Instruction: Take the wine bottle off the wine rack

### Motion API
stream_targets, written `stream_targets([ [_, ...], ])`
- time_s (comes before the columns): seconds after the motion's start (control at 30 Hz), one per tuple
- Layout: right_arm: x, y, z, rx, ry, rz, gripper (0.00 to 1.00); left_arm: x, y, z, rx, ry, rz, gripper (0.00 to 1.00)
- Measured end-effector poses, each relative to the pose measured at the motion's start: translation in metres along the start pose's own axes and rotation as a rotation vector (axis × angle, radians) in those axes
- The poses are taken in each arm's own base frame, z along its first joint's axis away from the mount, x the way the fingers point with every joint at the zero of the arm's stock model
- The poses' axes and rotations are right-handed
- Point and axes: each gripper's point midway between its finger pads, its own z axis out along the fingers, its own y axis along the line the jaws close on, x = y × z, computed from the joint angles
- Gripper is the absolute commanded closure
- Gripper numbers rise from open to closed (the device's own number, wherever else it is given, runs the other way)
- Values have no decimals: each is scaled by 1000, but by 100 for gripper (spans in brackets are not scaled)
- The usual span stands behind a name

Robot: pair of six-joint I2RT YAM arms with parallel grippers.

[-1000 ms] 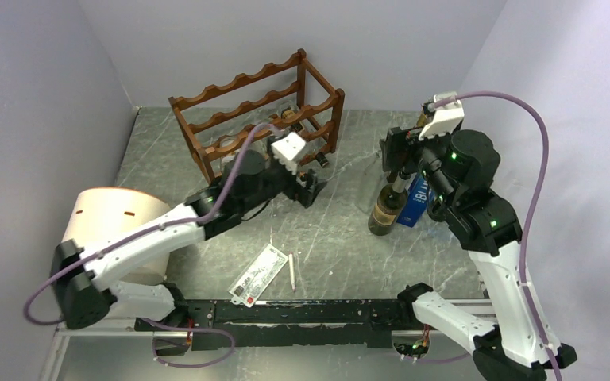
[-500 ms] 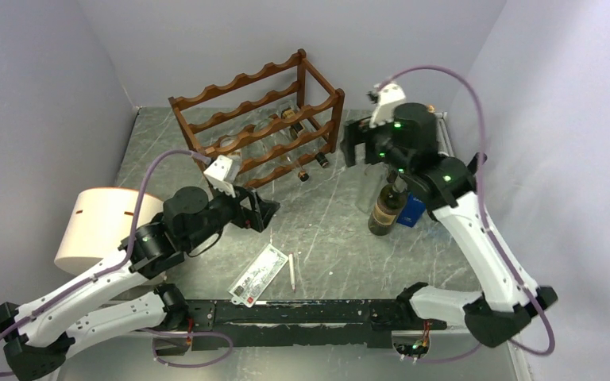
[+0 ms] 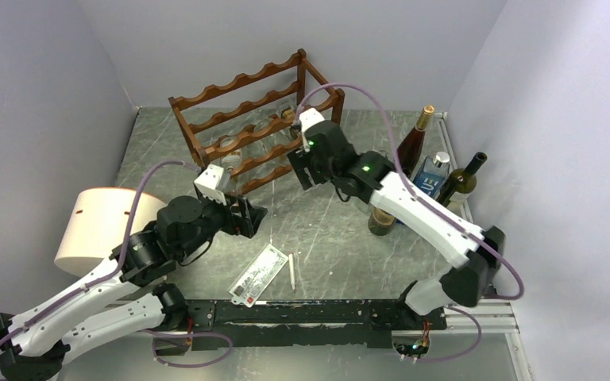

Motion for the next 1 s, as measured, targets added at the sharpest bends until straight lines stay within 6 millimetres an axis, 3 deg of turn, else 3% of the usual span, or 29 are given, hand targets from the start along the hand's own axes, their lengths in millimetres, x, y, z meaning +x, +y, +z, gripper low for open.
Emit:
stream_targets([
  [0.2,47,-5,78,92,182,-88,28,-1,7,9,-2,-35,134,5],
  [0.3,67,-16,104,118,240,-88,29,-4,7,15,-7,-46,169,5],
  [0.6,75,-52,156,148,191,0,30,4,25,32,-71,-2,226,5],
  [0.8,99,-62,186,155,180,-14,35,1,30,32,-79,-9,215,4],
  [1.0,102,-76,211,164,120,-3,35,-2,29,30,-72,-17,201,5],
])
